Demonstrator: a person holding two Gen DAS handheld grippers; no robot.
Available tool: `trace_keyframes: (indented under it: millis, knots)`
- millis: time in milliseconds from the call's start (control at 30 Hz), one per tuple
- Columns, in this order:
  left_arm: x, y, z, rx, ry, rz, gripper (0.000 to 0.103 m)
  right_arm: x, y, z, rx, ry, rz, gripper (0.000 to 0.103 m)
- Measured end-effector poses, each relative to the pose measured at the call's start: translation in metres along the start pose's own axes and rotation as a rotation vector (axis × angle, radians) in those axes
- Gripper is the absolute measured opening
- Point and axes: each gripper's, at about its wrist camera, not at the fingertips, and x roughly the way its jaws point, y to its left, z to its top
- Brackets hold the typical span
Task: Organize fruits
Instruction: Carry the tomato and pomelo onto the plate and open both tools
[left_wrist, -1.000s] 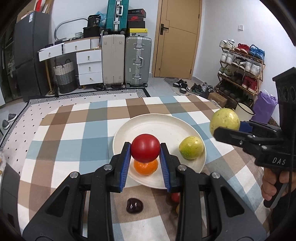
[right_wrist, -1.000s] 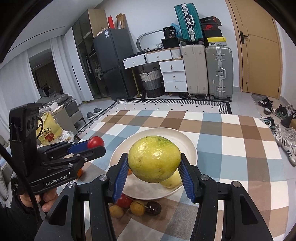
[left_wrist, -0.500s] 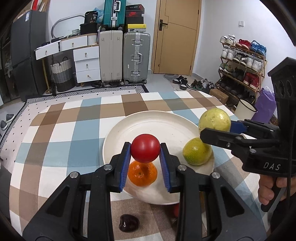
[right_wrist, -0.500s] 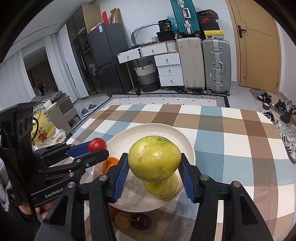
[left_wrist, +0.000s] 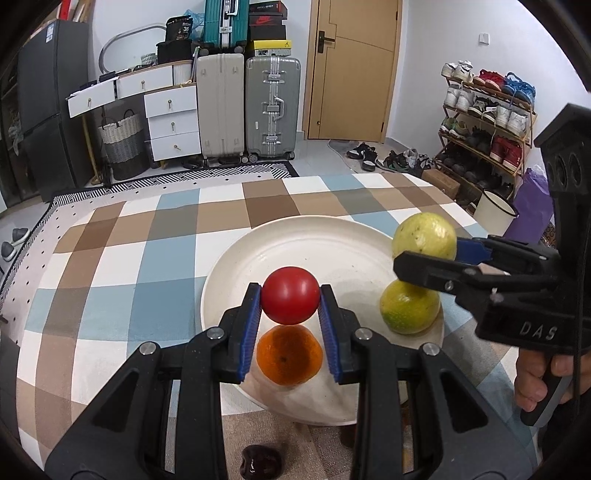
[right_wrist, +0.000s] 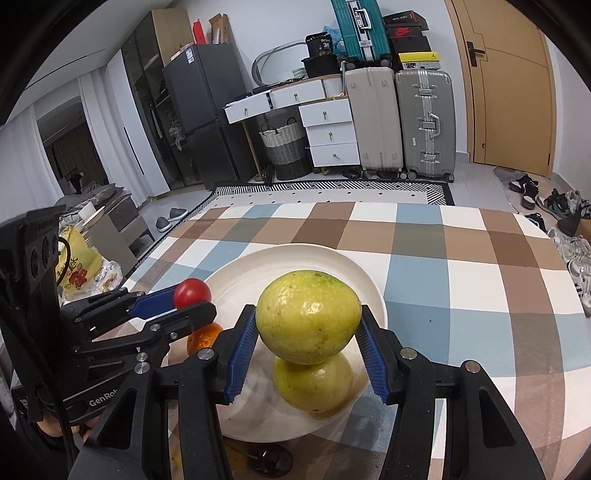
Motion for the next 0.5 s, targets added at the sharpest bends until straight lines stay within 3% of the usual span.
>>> trace_keyframes:
  millis: [333,500]
  knots:
    - [0.013,0.002,-0.001,-0.007,0.024,-0.002,0.028,0.020,0.004,0.009,-0.027,0.018,-0.024,0.053]
    - [0.018,0.001,-0.003,0.002,0.034,0.000,0.028,0.030,0.006,0.017,-0.055,0.039,-0.048,0.045]
